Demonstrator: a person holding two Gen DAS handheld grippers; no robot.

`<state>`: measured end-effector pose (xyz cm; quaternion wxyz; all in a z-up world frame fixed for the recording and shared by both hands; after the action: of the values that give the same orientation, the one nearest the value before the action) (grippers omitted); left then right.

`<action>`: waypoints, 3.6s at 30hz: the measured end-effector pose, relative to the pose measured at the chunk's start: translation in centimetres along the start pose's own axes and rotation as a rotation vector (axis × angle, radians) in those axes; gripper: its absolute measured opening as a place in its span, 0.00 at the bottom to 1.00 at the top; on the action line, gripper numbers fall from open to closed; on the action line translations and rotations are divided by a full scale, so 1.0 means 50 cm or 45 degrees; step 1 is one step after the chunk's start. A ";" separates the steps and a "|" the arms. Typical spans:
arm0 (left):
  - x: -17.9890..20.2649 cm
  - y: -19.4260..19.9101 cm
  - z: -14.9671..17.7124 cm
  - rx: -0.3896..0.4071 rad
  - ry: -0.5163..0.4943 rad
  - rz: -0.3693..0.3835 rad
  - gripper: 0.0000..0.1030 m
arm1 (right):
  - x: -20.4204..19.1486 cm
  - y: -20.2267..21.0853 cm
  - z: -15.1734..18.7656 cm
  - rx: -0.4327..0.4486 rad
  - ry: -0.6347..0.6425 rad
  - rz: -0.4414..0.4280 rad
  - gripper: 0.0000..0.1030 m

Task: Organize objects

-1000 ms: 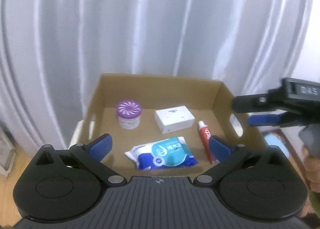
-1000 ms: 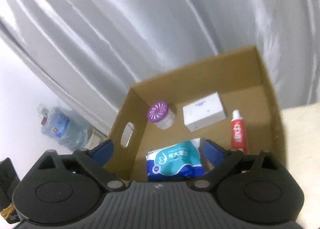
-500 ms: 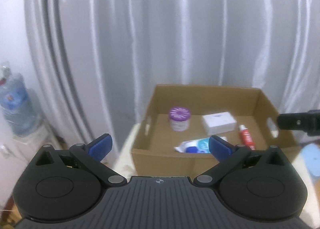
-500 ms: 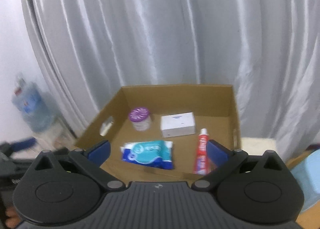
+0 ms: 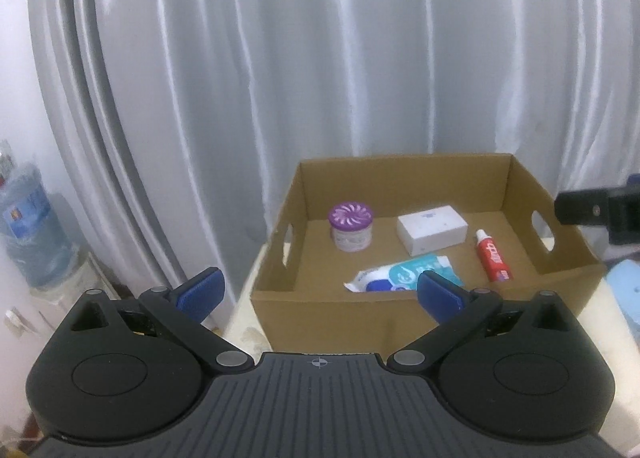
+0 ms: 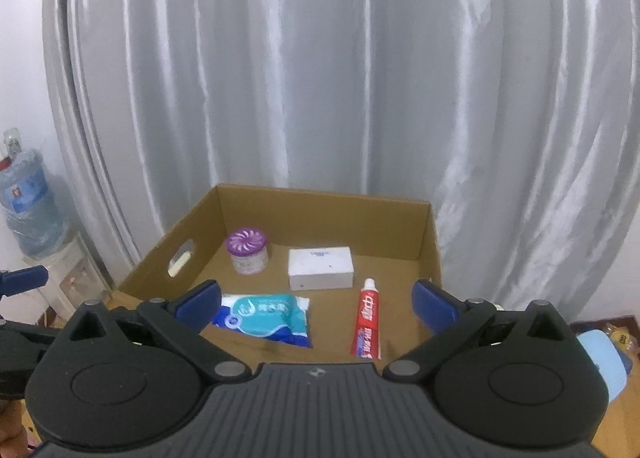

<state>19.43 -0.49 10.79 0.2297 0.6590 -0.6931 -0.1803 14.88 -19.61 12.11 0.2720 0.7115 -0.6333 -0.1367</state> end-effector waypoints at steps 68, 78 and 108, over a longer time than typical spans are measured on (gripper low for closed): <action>0.057 -0.091 0.018 -0.217 -0.073 0.183 1.00 | 0.007 -0.089 0.123 -0.229 -0.190 0.067 1.00; 0.059 -0.090 0.018 -0.215 -0.072 0.178 1.00 | 0.006 -0.088 0.125 -0.230 -0.196 0.067 1.00; 0.060 -0.087 0.018 -0.212 -0.082 0.175 1.00 | 0.008 -0.085 0.129 -0.235 -0.220 0.063 1.00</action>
<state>22.49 -3.81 7.88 0.2730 0.5826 -0.7263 -0.2421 15.00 -21.14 4.54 0.2840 0.6532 -0.6564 -0.2487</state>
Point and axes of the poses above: each gripper's, at about its wrist camera, not at the fingertips, and y roughly against the way its jaws point, x to its right, z to its underside, the point moved 6 cm from there along -y, roughly the way its jaws point, and after that the axes turned 13 degrees about y, right-handed, at the moved point
